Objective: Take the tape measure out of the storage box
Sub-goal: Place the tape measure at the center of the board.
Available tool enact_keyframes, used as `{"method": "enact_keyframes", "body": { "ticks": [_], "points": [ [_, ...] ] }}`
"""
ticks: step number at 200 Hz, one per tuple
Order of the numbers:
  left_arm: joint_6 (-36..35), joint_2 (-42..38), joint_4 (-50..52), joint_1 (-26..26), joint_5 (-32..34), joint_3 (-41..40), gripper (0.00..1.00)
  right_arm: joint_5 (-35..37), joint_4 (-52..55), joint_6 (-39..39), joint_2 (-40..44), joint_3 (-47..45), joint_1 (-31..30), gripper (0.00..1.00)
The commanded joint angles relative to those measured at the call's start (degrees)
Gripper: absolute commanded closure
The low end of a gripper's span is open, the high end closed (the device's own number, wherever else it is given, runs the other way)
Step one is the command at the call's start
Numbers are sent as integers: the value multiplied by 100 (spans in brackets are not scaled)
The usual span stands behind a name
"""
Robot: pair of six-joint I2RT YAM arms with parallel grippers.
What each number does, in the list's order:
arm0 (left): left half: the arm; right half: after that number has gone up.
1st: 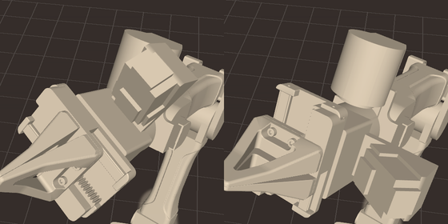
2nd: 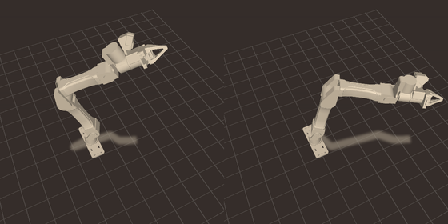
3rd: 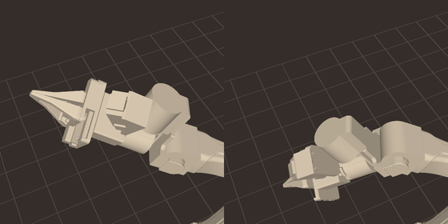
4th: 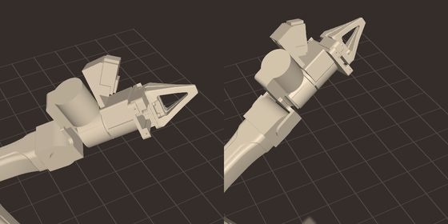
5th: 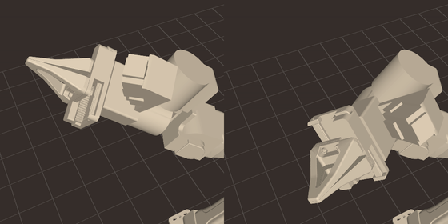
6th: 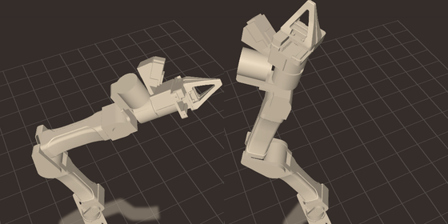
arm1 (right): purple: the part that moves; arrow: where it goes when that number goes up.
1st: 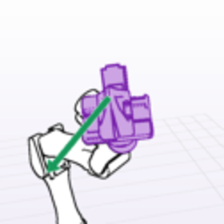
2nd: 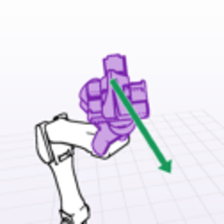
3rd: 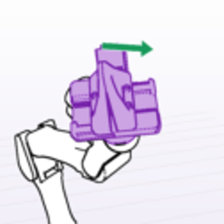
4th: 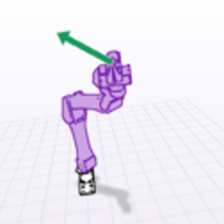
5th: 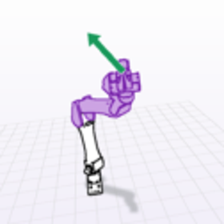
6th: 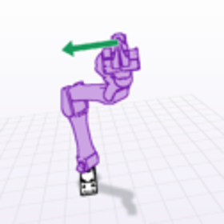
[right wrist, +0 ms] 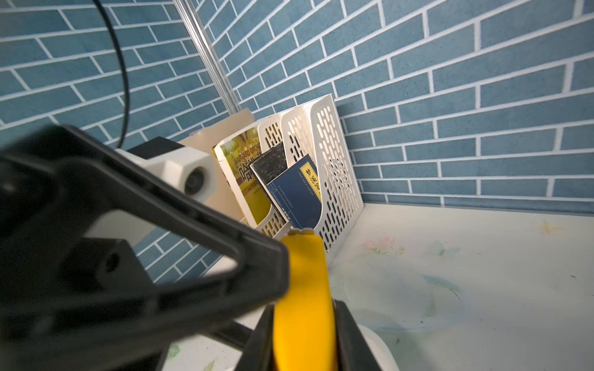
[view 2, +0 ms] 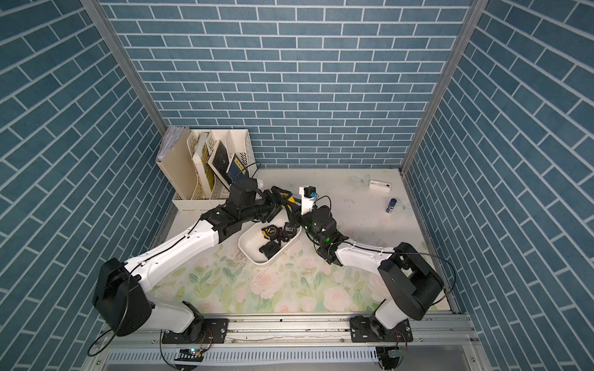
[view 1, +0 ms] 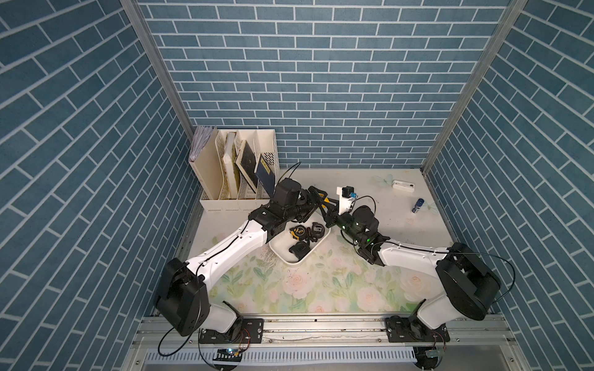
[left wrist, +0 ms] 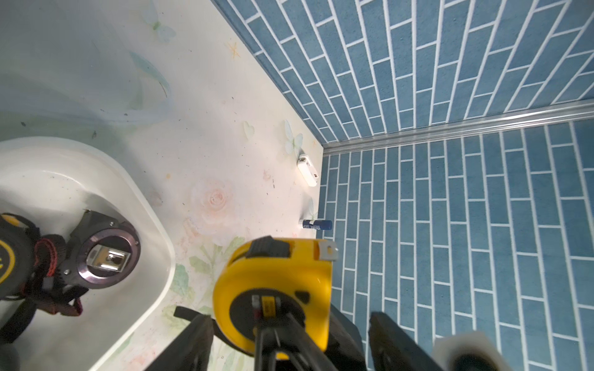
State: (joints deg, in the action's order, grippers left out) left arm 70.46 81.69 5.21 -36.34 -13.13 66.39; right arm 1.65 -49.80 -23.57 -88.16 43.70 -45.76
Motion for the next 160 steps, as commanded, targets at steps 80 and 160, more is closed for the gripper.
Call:
{"method": "enact_keyframes", "body": {
  "ticks": [80, 160],
  "points": [
    [-1080, -130, 1002, 203, 1191, 152, 15, 1054, 2185, -1096, 1969, -1116, 1634, 100],
    [-1553, 247, 1210, 199, 1790, -150, 19, -971, 2393, -2193, 2205, -1983, 3811, 100]
  ]
}}
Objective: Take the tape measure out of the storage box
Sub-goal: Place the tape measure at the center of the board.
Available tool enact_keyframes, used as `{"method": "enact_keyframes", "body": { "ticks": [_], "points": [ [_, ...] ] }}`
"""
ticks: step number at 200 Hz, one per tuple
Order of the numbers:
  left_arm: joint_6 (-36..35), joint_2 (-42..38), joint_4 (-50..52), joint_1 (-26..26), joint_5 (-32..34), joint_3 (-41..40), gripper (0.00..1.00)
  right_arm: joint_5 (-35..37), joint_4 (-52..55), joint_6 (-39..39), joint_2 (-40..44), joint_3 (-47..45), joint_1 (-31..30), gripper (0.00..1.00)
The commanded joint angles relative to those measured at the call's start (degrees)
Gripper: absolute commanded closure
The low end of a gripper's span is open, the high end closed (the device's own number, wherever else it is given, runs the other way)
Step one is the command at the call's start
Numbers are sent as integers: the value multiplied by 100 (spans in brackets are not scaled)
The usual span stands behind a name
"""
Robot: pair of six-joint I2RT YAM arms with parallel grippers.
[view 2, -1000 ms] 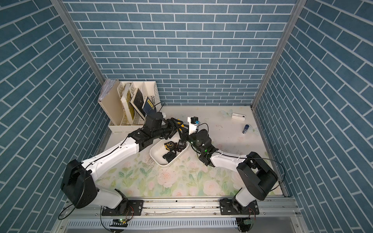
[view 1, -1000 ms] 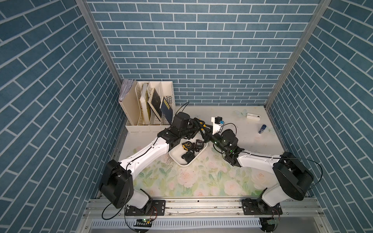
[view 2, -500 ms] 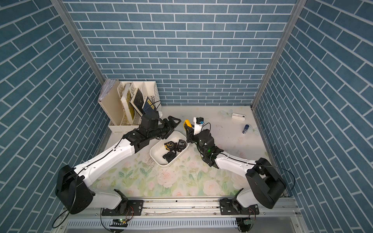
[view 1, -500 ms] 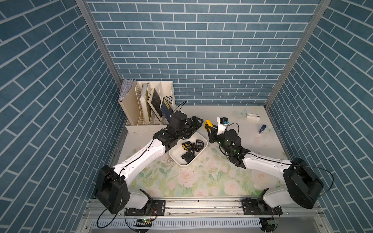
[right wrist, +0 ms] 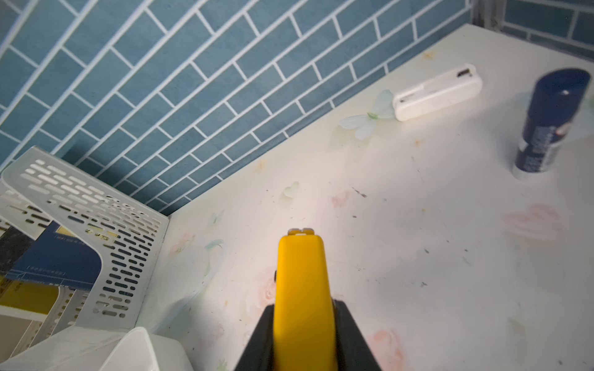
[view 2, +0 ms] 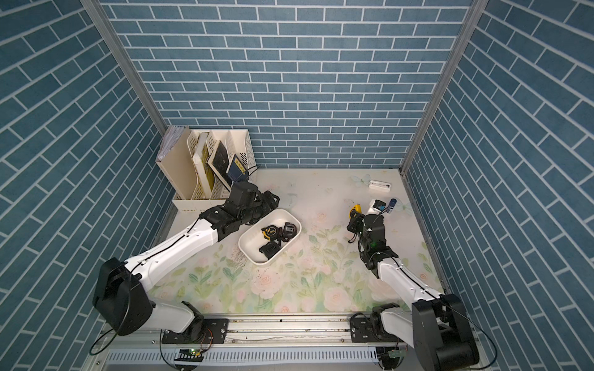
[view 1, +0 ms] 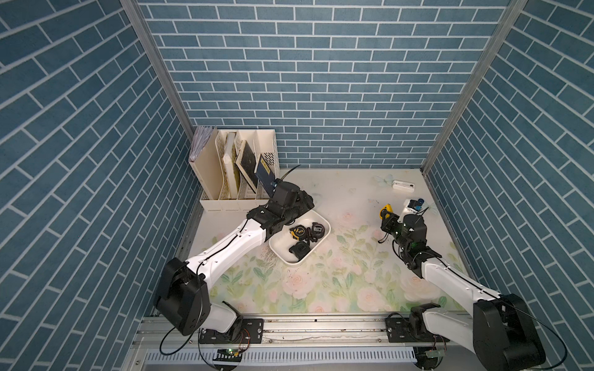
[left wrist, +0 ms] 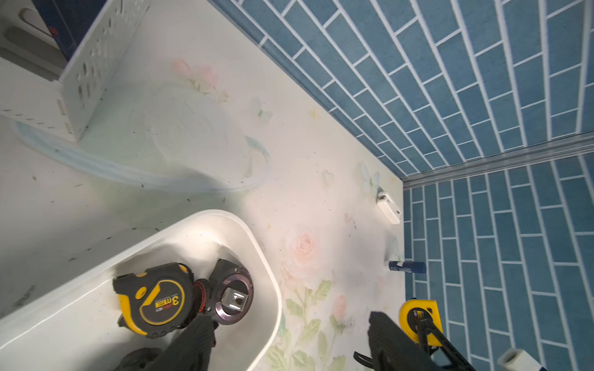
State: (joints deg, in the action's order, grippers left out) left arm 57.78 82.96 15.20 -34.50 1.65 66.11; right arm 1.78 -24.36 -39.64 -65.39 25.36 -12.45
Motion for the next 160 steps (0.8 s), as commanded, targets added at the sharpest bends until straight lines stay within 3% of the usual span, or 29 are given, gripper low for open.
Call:
{"method": "enact_keyframes", "body": {
  "ticks": [1, 55, 90, 133, 160],
  "points": [
    [-289, 122, 211, 19, 316, -123, 19, -1012, -163, -605, -85, -156, 506, 100],
    [-404, 291, 141, 17, 439, -251, 20, -2674, -1488, -1360, -1128, -428, 1421, 100],
    [-463, 333, 69, 18, 492, -336, 20, -3599, -3134, -2183, -1883, -770, 1886, 100],
    [-469, 455, 27, 22, 463, -355, 20, -3995, -4373, -2830, -2586, -934, 2163, 100],
    [-458, 518, 74, 20, 466, -312, 20, -4002, -4302, -2814, -2752, -824, 2161, 100]
  ]
}}
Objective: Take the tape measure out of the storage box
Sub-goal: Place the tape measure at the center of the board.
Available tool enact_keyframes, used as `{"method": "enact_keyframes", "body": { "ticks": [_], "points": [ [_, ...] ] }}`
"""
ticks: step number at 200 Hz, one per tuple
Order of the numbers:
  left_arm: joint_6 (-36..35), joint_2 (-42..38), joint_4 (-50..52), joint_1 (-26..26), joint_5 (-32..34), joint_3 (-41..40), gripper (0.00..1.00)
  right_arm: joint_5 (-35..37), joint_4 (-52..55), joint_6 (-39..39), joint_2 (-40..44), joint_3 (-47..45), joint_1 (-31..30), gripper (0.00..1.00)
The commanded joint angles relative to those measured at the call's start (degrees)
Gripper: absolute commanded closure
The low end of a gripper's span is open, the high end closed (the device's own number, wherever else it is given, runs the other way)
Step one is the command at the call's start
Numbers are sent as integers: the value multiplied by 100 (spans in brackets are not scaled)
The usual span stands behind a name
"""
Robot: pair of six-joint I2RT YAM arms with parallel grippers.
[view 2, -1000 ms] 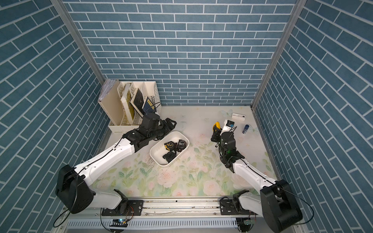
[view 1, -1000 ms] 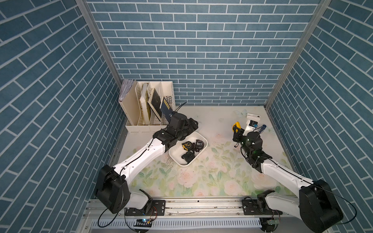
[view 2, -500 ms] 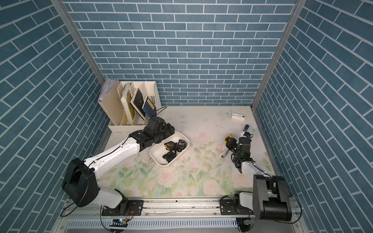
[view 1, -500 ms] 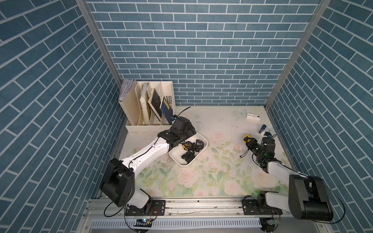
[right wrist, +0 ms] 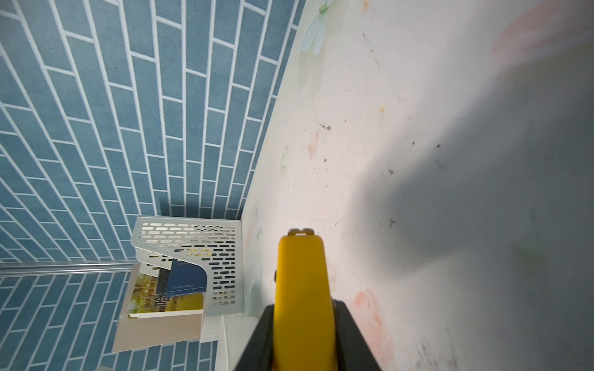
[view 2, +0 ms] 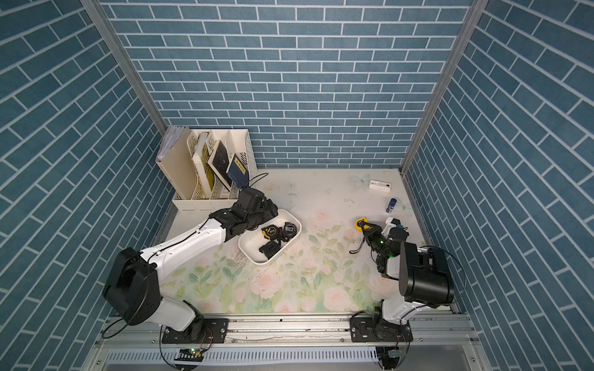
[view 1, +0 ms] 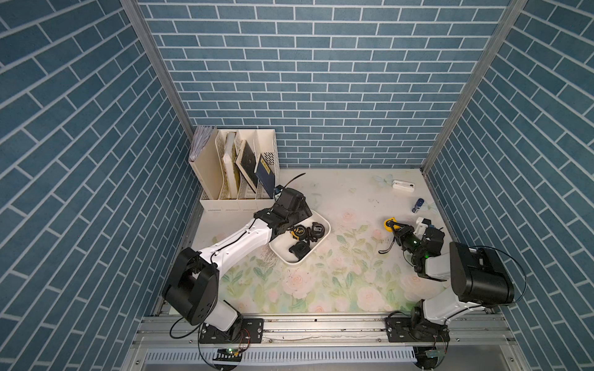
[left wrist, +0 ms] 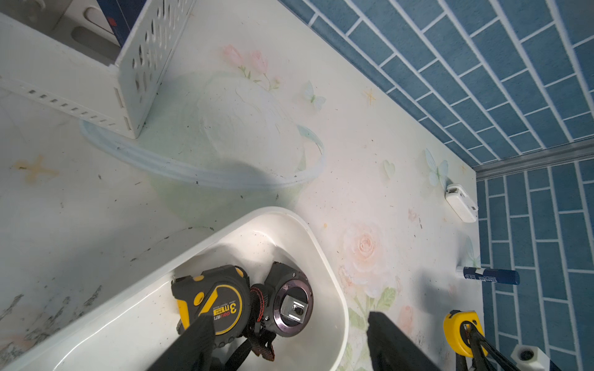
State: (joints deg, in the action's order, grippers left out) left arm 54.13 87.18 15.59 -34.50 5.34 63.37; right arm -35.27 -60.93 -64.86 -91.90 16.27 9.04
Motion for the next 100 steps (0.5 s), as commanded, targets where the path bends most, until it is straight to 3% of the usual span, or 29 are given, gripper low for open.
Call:
{"method": "enact_keyframes", "body": {
  "ticks": [1, 100],
  "points": [
    [-94, 88, 37, 17, 102, -37, 20, -297, -629, -282, -100, 90, 11, 100],
    [-94, 342, 240, 17, 228, 105, 22, 9, 1086, 212, -283, 560, 15, 99]
  ]
}}
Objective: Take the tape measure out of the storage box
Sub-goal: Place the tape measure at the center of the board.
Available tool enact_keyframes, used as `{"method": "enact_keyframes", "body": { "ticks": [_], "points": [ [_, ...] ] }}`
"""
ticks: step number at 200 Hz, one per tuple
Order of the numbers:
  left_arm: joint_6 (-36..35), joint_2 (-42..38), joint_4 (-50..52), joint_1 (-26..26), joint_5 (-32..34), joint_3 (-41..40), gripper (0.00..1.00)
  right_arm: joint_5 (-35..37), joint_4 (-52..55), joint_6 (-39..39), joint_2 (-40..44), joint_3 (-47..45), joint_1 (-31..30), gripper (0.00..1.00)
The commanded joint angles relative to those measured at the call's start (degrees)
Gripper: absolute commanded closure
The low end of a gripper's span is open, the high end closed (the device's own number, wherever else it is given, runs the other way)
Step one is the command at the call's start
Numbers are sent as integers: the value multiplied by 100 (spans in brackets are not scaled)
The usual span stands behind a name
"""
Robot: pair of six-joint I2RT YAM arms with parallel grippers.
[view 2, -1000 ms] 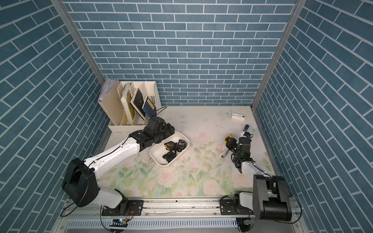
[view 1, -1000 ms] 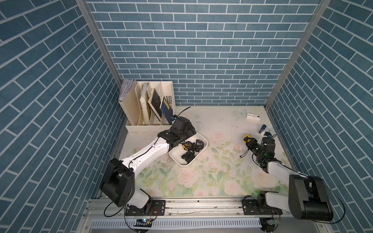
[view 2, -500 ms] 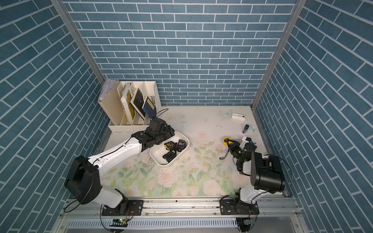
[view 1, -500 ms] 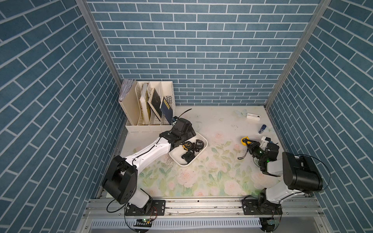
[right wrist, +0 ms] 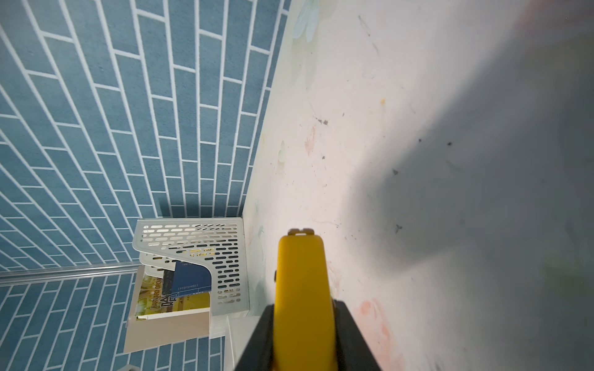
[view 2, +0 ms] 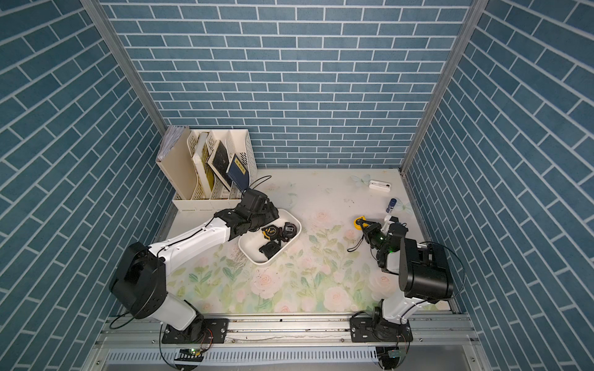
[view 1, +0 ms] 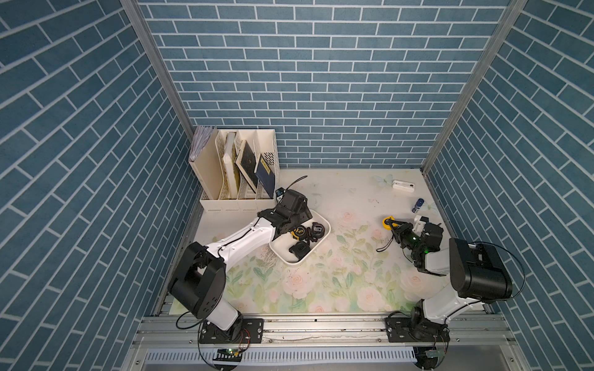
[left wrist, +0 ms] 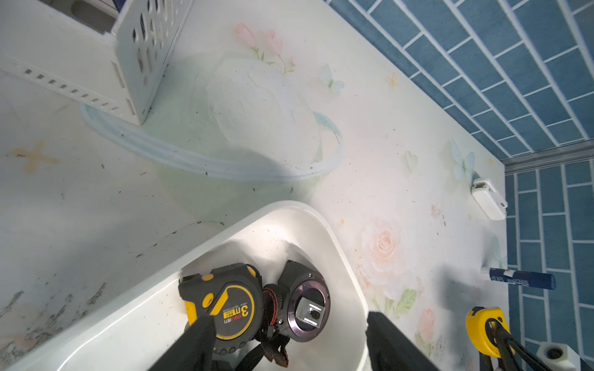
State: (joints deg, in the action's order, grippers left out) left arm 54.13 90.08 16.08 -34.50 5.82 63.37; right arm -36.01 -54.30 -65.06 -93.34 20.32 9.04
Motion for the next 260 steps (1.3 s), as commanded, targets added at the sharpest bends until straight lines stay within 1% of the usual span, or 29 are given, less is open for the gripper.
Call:
{"method": "enact_keyframes", "body": {
  "ticks": [1, 41, 99, 105, 117, 131, 153, 161, 179, 188, 194, 205, 217, 238, 260],
  "points": [
    [-90, 48, 193, 20, 181, 109, 22, 84, 427, 231, -148, 157, 17, 99],
    [-80, 26, 271, 12, 246, 136, 22, 98, 678, 224, -407, 284, 18, 100],
    [-41, 22, 317, 14, 282, 136, 22, 252, 1124, 399, -479, 427, 3, 100],
    [-39, 23, 309, 14, 280, 133, 22, 261, 1141, 408, -490, 429, 2, 98],
    [-20, 9, 317, 13, 296, 136, 22, 268, 1157, 410, -492, 421, 2, 91],
    [-19, 1, 317, 16, 296, 131, 22, 278, 1183, 408, -483, 403, 1, 78],
    [17, 11, 316, 20, 295, 113, 22, 305, 1279, 425, -475, 403, 0, 60],
    [35, 25, 339, 18, 312, 114, 22, 314, 1329, 439, -466, 403, 1, 52],
    [53, 35, 344, 15, 310, 105, 22, 328, 1380, 473, -432, 395, -3, 25],
    [58, 26, 344, 22, 302, 96, 22, 344, 1390, 490, -409, 377, -7, 16],
    [63, 18, 344, 16, 305, 96, 22, 353, 1396, 502, -397, 368, -6, 11],
    [51, -5, 359, 20, 299, 88, 22, 366, 1404, 515, -371, 351, -6, 6],
    [52, -8, 368, 19, 315, 87, 22, 424, 1511, 548, -305, 333, -7, 3],
    [27, 17, 404, 18, 327, 78, 22, 603, 1833, 661, -52, 289, -5, 0],
    [-14, 104, 448, 19, 319, 86, 20, 903, 2405, 880, 403, 245, -16, 0]
  ]
}}
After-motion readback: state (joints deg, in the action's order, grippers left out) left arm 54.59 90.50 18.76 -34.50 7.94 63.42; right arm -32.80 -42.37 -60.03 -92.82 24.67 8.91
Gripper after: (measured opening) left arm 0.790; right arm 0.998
